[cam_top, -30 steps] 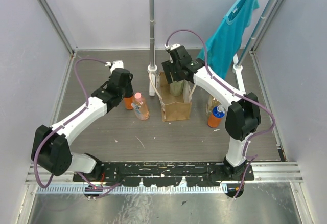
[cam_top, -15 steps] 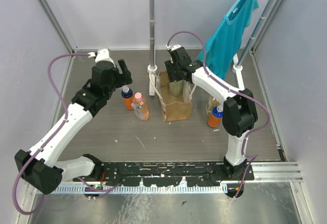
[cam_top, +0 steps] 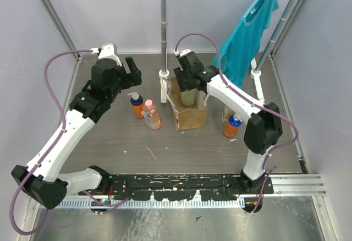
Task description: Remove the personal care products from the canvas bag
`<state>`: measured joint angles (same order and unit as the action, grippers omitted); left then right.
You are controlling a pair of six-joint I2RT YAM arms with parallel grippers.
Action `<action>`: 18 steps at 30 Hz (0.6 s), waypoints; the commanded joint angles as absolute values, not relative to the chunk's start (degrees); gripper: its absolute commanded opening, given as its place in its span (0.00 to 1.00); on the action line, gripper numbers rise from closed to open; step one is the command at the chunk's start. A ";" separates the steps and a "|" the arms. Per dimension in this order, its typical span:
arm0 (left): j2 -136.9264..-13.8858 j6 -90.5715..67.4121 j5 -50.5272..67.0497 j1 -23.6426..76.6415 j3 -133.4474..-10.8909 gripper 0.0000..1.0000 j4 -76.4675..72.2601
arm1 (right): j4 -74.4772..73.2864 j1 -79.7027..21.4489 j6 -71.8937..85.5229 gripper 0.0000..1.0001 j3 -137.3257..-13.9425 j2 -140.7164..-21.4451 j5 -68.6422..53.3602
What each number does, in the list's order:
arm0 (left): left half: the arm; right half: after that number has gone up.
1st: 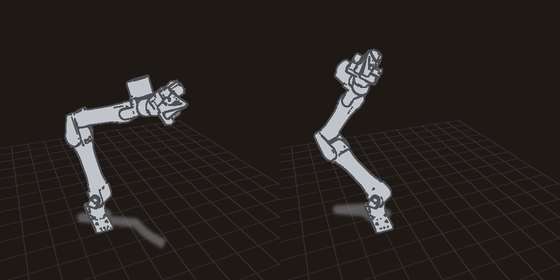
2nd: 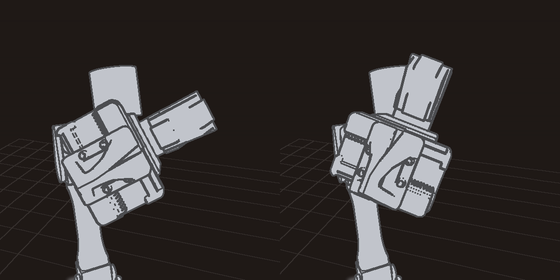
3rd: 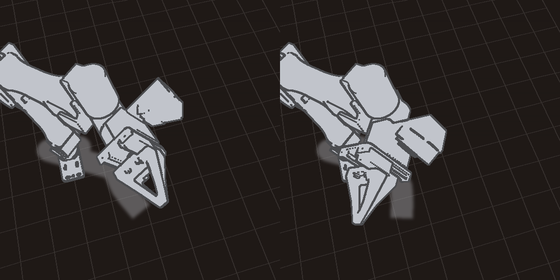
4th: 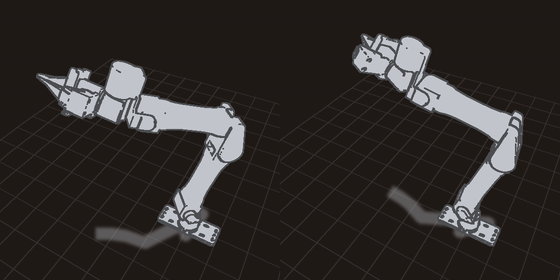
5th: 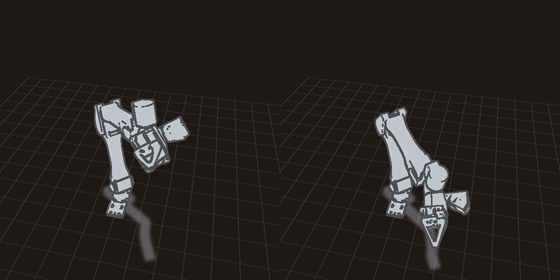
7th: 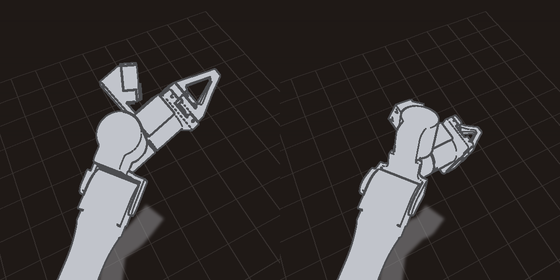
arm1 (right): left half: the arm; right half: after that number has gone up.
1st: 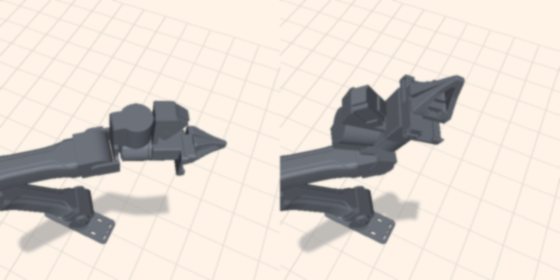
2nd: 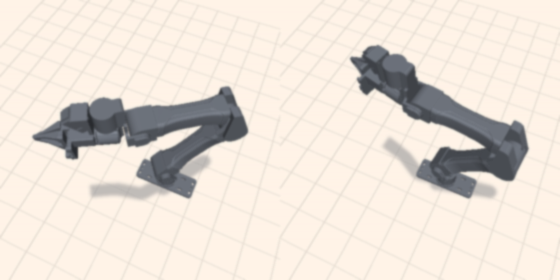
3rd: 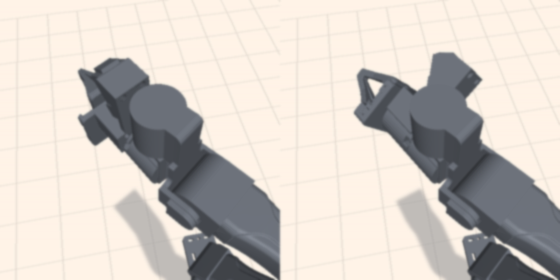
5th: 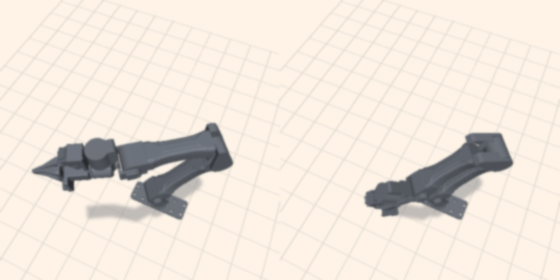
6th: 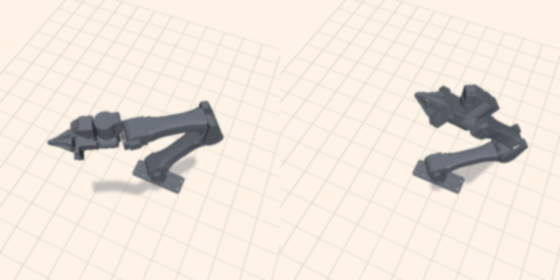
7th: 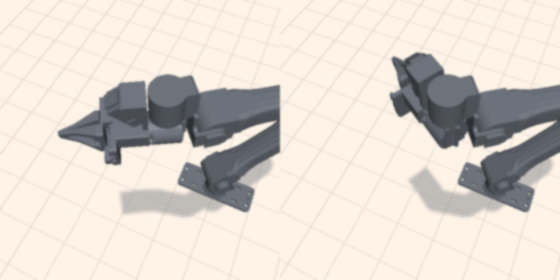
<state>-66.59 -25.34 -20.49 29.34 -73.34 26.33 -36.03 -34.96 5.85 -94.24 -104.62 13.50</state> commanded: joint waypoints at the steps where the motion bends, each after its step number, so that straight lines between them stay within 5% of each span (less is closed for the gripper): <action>1: -68.11 -23.67 -19.17 29.23 -76.31 0.91 28.06 | -33.06 -39.75 4.01 0.28 -102.01 -90.98 18.29; 10: -68.89 -23.92 -20.46 29.25 -76.94 0.91 28.26 | -43.89 -51.32 4.67 0.28 -110.59 -83.50 18.45; 18: -68.97 -23.45 -21.48 29.22 -78.80 0.92 30.00 | -41.92 -58.36 7.70 0.29 -97.56 -76.23 17.06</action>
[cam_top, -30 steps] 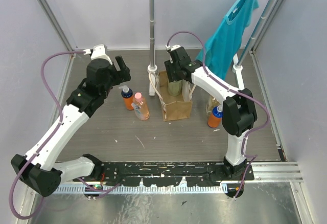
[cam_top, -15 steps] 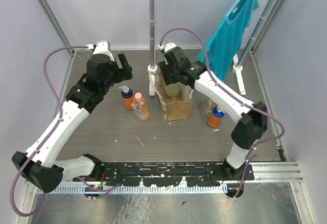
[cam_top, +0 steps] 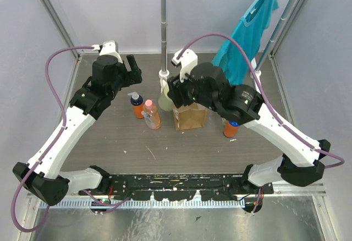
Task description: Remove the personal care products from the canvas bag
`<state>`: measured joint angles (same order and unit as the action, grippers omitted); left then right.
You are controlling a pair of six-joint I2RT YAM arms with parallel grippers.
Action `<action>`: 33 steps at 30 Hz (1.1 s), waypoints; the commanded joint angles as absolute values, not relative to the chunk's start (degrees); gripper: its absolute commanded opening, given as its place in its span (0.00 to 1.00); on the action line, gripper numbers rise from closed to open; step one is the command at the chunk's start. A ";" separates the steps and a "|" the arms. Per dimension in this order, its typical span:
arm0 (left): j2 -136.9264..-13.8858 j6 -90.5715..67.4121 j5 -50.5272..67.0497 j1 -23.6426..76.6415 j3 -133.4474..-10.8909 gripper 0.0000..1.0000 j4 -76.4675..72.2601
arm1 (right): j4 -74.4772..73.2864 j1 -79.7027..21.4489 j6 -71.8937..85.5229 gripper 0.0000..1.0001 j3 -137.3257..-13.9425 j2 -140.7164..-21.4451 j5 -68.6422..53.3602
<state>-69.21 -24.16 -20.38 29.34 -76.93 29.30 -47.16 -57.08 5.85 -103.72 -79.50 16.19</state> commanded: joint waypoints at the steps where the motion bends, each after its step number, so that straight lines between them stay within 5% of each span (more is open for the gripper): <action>1: -68.98 -23.57 -21.42 29.19 -78.71 0.92 29.88 | -40.79 -58.68 8.08 0.29 -94.59 -75.35 17.10; 13: -69.67 -24.66 -19.70 29.18 -78.36 0.92 29.89 | -29.59 -60.03 13.45 0.31 -68.52 -68.75 22.38; 33: -67.76 -24.16 -19.94 29.18 -75.89 0.92 30.07 | -26.37 -60.09 17.21 0.33 -59.99 -73.66 25.27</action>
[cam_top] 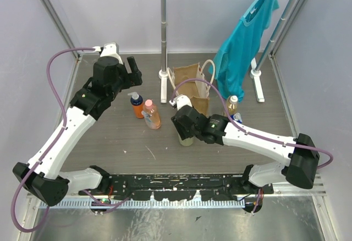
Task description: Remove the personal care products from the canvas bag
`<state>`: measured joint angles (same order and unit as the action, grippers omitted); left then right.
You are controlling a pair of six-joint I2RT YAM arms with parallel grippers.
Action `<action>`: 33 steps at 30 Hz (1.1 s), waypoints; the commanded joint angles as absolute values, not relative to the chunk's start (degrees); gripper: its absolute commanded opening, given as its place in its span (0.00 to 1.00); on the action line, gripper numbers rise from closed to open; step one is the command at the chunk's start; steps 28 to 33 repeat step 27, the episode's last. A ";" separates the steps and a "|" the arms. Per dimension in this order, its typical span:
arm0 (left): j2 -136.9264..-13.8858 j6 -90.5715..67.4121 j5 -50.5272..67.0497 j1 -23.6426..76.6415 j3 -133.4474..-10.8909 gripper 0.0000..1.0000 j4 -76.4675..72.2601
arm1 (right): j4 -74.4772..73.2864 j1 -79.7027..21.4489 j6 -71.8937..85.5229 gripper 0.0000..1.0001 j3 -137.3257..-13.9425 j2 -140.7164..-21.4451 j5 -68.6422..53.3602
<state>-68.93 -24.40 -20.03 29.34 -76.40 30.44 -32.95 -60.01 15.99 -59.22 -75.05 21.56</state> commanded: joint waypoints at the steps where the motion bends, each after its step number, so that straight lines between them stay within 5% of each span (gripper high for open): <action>1: -67.66 -24.21 -19.99 29.22 -75.69 0.92 30.06 | -26.37 -60.05 17.22 0.34 -59.76 -73.72 25.54; 4: -67.26 -24.50 -19.70 29.18 -74.85 0.92 29.75 | -27.21 -60.06 17.29 0.42 -59.78 -74.48 26.23; 7: -67.29 -24.56 -19.53 29.18 -74.56 0.92 30.01 | -28.97 -60.04 17.65 0.65 -60.42 -75.61 27.40; 13: -67.30 -23.94 -19.67 29.18 -75.04 0.93 30.97 | -30.88 -59.97 18.33 0.87 -62.13 -71.84 32.82; 26: -67.52 -23.78 -17.60 29.18 -78.36 0.96 38.51 | -29.87 -38.99 10.08 0.94 -79.78 -68.15 23.39; 33: -67.16 -23.82 -17.54 29.18 -78.09 0.96 38.71 | -29.83 -38.38 9.64 0.95 -80.97 -68.34 22.13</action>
